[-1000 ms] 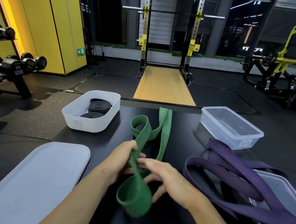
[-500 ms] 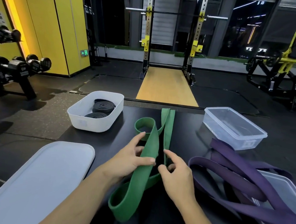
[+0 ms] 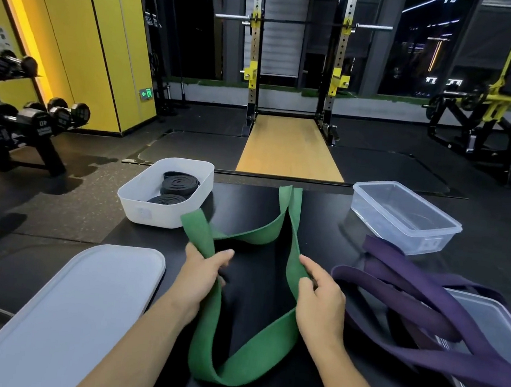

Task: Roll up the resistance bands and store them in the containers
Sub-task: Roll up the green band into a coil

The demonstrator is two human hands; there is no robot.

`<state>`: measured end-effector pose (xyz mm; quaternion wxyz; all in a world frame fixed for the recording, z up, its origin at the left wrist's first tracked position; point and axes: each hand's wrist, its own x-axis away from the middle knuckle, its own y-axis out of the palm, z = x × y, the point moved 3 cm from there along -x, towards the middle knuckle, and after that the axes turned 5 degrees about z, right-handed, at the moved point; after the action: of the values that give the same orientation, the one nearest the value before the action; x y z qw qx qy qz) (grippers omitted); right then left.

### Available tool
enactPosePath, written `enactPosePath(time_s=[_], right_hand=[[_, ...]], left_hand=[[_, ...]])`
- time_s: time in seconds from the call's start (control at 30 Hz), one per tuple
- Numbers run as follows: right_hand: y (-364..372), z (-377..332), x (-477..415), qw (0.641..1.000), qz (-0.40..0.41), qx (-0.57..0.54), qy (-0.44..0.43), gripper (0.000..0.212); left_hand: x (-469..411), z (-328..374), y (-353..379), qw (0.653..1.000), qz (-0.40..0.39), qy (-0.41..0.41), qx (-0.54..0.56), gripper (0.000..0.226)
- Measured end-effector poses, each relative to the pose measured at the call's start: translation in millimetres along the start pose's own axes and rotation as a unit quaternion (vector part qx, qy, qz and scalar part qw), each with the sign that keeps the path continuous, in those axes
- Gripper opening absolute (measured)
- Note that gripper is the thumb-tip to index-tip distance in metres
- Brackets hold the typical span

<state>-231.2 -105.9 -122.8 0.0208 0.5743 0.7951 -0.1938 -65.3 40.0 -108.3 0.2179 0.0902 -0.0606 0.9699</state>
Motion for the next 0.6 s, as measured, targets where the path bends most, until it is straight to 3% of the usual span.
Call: enactPosePath(time_s=[0.13, 0.27, 0.33, 0.53, 0.6], right_hand=[[1.6, -0.1, 0.0, 0.999, -0.034, -0.012, 0.002, 0.042], [2.7, 0.6, -0.1, 0.998, -0.056, -0.04, 0.007, 0.041], [3.0, 0.9, 1.5, 0.996, -0.059, -0.059, -0.015, 0.043], [2.2, 2.0, -2.0, 0.994, -0.038, -0.08, -0.065, 0.05], [2.6, 1.0, -1.8, 0.995, -0.052, -0.057, -0.063, 0.048]], left_hand=[[3.9, 10.4, 3.6, 0.997, 0.027, -0.009, -0.068, 0.021], [24.1, 21.8, 11.4, 0.984, -0.085, -0.036, -0.153, 0.068], [35.0, 26.7, 12.5, 0.978, -0.151, -0.016, -0.143, 0.074], [51.4, 22.3, -1.7, 0.948, -0.292, -0.041, -0.121, 0.057], [57.5, 20.6, -7.5, 0.943, -0.324, -0.058, -0.041, 0.043]])
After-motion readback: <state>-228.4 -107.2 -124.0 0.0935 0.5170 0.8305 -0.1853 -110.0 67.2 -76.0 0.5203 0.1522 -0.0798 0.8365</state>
